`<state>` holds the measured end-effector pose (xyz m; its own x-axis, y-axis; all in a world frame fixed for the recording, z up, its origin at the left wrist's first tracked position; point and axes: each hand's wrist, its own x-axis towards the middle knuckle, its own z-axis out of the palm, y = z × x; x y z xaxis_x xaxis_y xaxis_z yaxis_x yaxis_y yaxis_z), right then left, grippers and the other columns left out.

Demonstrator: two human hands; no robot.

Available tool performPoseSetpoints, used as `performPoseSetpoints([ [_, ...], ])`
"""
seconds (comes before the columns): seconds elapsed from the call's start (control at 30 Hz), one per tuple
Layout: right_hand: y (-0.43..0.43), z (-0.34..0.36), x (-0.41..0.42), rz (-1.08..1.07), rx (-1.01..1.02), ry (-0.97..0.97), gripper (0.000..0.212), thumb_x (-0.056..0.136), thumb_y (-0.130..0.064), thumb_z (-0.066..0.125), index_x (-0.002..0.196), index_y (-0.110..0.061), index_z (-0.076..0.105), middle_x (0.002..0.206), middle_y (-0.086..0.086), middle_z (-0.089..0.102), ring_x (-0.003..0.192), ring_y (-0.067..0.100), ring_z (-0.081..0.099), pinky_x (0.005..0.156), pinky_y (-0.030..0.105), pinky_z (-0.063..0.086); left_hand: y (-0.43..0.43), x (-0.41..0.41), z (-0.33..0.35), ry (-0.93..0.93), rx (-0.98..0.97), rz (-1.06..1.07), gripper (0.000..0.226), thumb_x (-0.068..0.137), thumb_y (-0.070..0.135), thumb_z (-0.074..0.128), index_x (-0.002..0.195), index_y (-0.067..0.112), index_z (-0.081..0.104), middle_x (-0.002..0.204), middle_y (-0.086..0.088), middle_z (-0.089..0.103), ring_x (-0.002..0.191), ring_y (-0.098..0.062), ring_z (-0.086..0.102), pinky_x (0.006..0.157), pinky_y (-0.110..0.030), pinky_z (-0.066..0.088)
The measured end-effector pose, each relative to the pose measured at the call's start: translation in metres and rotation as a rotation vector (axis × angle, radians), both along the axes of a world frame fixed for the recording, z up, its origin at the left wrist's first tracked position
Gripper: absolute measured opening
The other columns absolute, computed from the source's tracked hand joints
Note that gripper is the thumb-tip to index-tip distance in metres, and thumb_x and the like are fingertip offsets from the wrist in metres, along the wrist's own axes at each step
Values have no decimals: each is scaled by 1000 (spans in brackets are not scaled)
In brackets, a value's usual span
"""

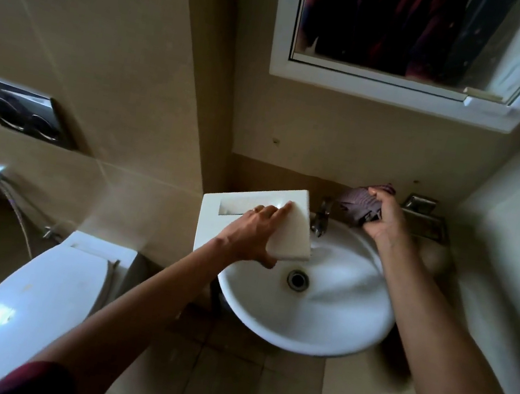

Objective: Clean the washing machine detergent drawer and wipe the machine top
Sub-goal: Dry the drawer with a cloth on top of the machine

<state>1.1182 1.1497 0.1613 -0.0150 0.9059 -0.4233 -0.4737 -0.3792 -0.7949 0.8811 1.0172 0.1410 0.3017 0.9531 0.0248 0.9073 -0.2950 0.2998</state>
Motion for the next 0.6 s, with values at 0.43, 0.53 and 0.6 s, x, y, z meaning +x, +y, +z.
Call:
performPoseSetpoints([
  [0.43,-25,1,3,-54,-18,16,12,93,-11,47,82,-11,53,83,9,58,76,23,58,69,33,51,6,10,11,224,129,-249,127,58,41,83,152,7,4,133,-10,44,113,-28,45,102,-35,33],
  [0.53,-27,1,5,-61,-20,21,11,93,-11,48,84,-11,55,79,8,61,77,23,59,71,34,50,7,11,11,179,139,-230,126,60,42,83,152,7,6,132,-11,45,112,-28,46,101,-36,35],
  [0.6,-27,0,5,-47,-17,37,13,93,-12,47,83,-10,55,78,9,61,77,23,58,78,35,49,7,7,12,67,111,-148,125,60,45,84,152,9,8,135,-13,45,116,-31,47,101,-38,37],
])
